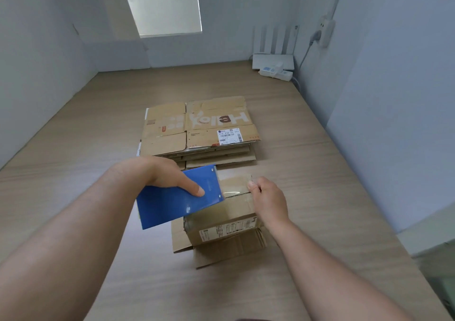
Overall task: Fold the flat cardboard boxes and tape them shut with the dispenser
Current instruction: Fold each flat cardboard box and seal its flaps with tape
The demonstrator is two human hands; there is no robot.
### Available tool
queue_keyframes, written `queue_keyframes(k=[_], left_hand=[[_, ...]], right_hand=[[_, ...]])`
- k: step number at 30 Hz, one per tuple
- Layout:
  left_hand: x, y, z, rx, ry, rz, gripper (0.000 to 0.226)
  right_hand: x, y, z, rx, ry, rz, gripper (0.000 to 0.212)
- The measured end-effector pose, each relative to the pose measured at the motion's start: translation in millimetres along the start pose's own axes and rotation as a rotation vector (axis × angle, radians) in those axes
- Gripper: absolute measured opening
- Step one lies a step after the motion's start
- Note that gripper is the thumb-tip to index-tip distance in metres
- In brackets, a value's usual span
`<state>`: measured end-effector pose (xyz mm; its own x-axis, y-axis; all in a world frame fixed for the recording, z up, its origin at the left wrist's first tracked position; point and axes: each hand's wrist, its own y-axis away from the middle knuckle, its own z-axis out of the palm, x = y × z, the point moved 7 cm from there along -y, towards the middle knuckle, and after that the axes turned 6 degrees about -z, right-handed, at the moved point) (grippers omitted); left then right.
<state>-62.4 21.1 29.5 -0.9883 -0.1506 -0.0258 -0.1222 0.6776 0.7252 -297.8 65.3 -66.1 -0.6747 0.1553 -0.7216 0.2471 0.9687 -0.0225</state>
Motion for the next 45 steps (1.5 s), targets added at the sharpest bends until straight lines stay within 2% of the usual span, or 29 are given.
queue_keyframes(k=[6,10,17,21,26,29,37,39,42,45], left_hand=[[-28,6,-8,-0.032,0.004,-0.023,0.067],[-83,11,-12,-0.068,0.024,-0.133,0.09],[-97,-3,6,-0.113,0.096,-0.132,0.098],[-103,-9,8,-0.127,0.139,-0.118,0.085],[-128,-17,8,-0.17,0.209,-0.126,0.09],[-135,-20,8,-0.144,0.165,-0.145,0.089],[-114,-40,29,-0.08,0.136,-0.173,0.058],[-104,-47,40,-0.036,0.11,-0.175,0.055],[-96,-51,63,0.139,-0.13,-0.183,0.048],[-108,-57,76,0.19,-0.029,-0.203,0.037]], right_hand=[[0,1,2,-0.012,-0.004,0.01,0.029],[1,-2,4,-0.018,0.012,0.011,0.029],[-7,-2,3,-0.025,0.042,-0.004,0.026],[-10,-1,4,-0.019,0.061,-0.02,0.035],[-10,0,4,-0.022,0.055,-0.012,0.038],[-12,0,4,-0.023,0.051,-0.017,0.037],[-14,-2,6,-0.012,0.109,-0.021,0.042],[-15,-2,6,-0.009,0.121,-0.023,0.042],[-14,0,3,-0.001,0.129,-0.04,0.042],[-13,2,2,0.01,0.131,-0.045,0.042]])
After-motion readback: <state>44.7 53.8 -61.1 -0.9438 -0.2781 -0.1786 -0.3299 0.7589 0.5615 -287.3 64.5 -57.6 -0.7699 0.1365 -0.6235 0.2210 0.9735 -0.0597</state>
